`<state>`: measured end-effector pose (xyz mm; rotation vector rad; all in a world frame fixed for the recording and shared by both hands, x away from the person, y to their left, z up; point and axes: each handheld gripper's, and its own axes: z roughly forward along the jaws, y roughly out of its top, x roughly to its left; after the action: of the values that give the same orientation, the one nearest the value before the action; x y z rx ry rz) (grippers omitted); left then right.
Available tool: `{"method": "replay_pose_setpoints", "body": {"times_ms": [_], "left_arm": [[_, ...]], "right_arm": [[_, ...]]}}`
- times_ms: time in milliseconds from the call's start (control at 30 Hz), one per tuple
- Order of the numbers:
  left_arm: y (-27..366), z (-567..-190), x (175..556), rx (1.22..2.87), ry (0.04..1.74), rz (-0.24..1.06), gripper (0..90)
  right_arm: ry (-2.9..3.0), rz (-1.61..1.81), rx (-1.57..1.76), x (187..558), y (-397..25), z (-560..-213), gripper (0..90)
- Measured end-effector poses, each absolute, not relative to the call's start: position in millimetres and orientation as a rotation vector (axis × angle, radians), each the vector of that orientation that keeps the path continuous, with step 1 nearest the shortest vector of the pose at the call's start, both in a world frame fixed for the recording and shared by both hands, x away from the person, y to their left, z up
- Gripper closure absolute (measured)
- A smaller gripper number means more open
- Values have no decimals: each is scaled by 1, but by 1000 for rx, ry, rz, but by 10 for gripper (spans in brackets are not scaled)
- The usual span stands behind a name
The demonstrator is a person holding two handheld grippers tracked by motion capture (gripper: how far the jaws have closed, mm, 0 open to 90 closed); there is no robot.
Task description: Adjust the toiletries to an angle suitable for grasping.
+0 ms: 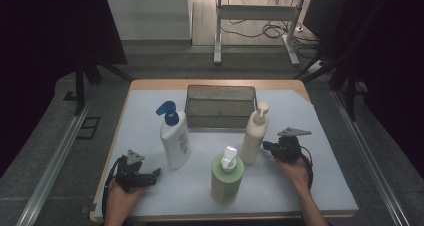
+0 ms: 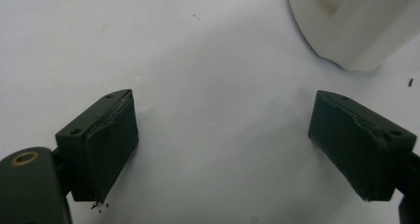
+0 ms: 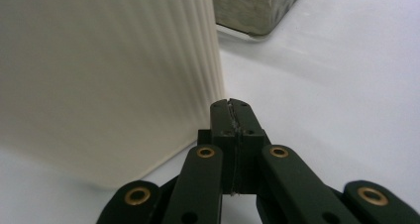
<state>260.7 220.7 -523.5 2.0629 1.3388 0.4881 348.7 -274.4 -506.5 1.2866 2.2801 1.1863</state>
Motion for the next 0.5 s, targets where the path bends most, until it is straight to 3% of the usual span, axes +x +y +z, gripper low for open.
{"method": "replay_pose_setpoints", "body": {"times_ms": [500], "left_arm": [[221, -523, 261, 2063, 1339, 489, 115]], "right_arm": [[2301, 1306, 1201, 297, -279, -492, 897]]}}
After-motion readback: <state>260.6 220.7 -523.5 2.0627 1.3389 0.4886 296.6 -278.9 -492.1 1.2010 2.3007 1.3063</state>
